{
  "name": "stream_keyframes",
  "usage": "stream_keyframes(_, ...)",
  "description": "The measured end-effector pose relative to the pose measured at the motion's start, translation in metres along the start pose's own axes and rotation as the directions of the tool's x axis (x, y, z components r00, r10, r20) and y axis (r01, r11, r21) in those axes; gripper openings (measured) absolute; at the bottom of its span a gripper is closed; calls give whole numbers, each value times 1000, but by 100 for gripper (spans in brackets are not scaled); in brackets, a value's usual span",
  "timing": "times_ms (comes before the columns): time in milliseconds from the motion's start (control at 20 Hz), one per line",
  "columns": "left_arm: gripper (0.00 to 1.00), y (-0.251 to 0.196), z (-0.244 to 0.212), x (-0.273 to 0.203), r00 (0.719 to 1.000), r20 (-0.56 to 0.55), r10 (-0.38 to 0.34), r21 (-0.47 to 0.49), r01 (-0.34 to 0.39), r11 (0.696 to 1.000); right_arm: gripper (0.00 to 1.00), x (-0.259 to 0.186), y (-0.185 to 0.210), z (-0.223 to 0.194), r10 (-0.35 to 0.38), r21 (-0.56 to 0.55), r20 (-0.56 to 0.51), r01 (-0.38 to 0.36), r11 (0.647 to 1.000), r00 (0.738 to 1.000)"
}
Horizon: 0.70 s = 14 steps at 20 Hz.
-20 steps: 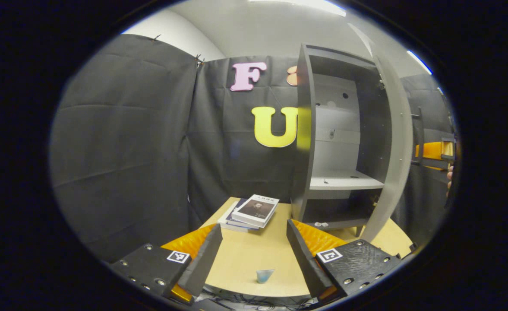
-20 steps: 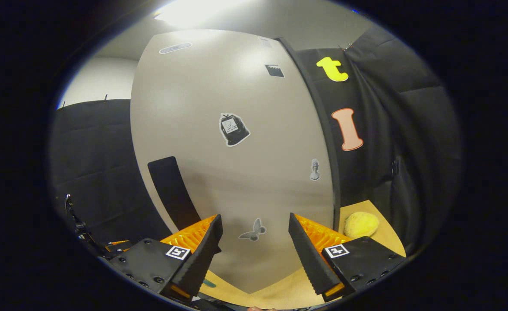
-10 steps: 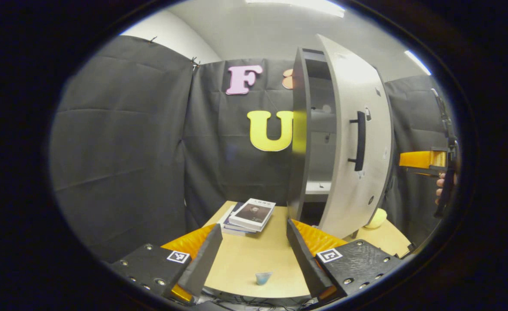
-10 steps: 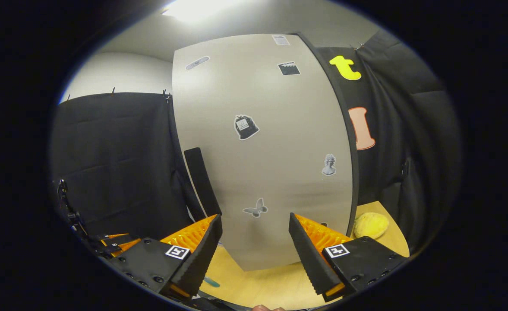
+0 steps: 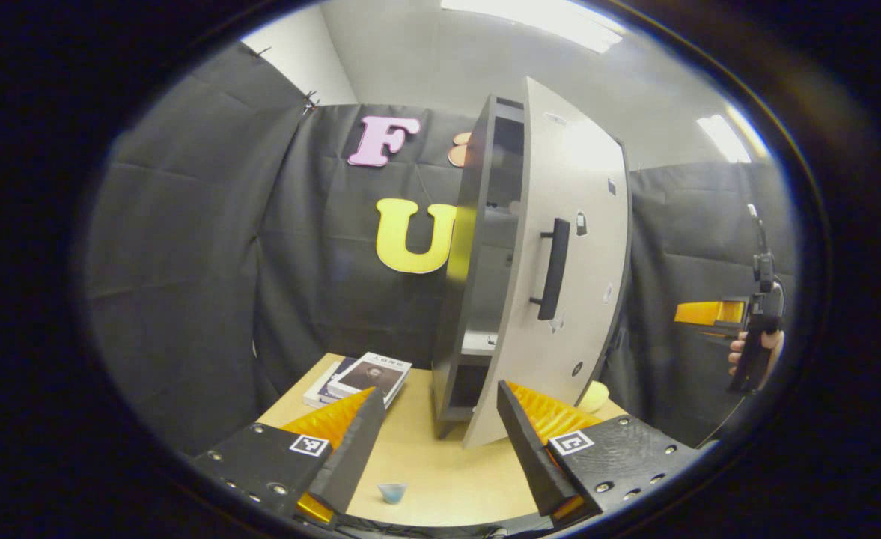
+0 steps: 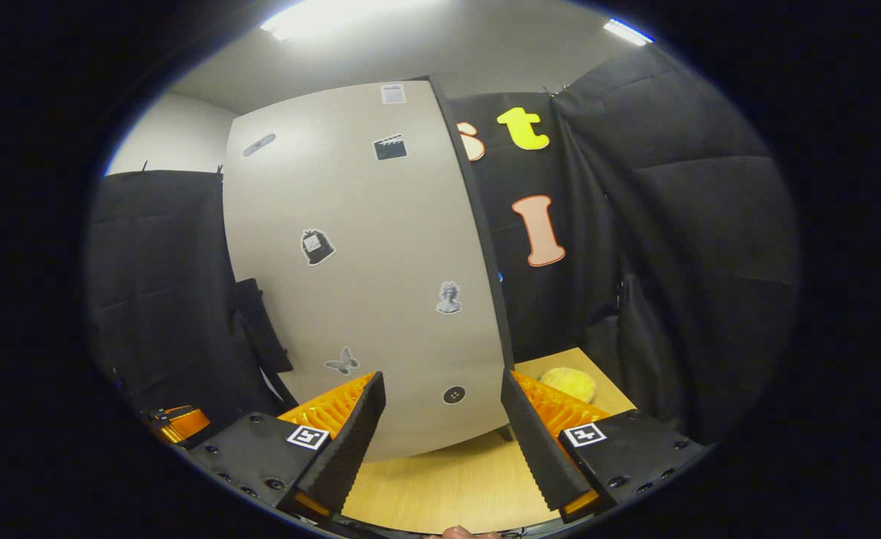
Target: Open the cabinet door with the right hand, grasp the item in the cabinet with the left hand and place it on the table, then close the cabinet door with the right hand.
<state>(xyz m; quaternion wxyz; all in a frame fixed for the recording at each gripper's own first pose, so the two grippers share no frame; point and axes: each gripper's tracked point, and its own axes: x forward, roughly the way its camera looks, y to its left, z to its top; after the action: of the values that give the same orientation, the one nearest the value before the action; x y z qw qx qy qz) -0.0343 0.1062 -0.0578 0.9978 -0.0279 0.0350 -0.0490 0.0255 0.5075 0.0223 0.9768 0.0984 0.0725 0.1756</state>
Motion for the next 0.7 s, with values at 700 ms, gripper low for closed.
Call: stream_keyframes(700, 90, -1, 21, -27, 996, 84, 38, 73, -44, 996, 98, 1, -84, 5, -210, 93, 42, 205, 974, 977)
